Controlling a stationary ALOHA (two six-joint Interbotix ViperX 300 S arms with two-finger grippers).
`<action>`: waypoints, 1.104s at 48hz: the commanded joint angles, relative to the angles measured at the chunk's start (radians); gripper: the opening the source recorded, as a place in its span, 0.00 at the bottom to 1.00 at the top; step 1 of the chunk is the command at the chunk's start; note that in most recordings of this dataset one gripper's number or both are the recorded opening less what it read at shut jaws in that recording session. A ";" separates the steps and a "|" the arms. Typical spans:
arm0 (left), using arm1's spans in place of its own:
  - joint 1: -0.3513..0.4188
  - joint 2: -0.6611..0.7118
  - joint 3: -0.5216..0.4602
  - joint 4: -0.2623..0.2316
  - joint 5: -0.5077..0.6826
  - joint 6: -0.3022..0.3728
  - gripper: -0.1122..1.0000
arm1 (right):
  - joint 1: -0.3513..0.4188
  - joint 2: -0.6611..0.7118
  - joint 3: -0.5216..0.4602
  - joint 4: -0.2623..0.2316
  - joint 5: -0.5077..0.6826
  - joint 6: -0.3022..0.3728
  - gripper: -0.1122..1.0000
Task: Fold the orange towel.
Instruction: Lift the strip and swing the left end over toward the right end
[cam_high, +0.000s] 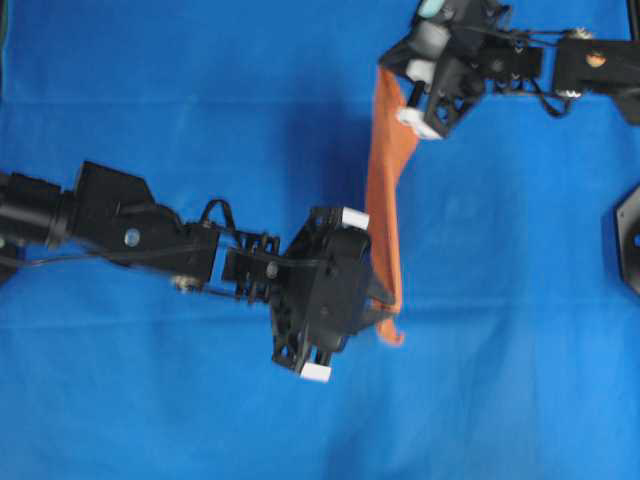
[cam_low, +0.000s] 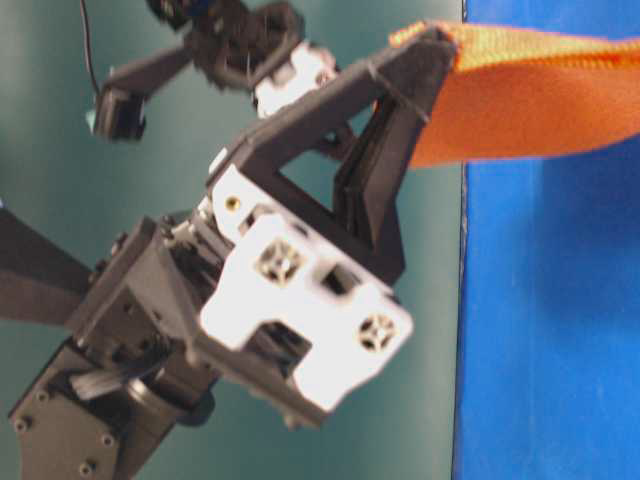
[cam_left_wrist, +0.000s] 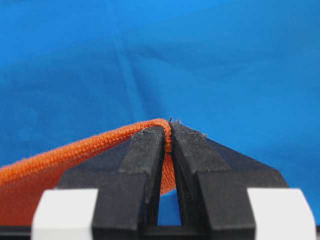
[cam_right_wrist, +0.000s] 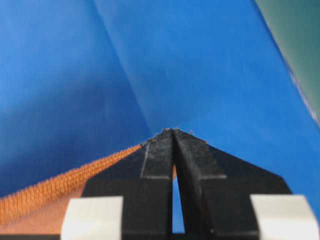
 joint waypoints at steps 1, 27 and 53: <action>-0.037 -0.015 -0.029 -0.003 -0.002 0.000 0.14 | -0.014 0.008 -0.054 -0.014 -0.002 -0.003 0.10; -0.040 0.126 -0.195 -0.003 -0.084 0.051 0.14 | -0.058 -0.132 0.091 -0.015 0.017 0.014 0.10; -0.041 0.135 -0.114 -0.003 -0.086 -0.032 0.14 | -0.049 -0.057 0.084 -0.014 -0.054 0.000 0.10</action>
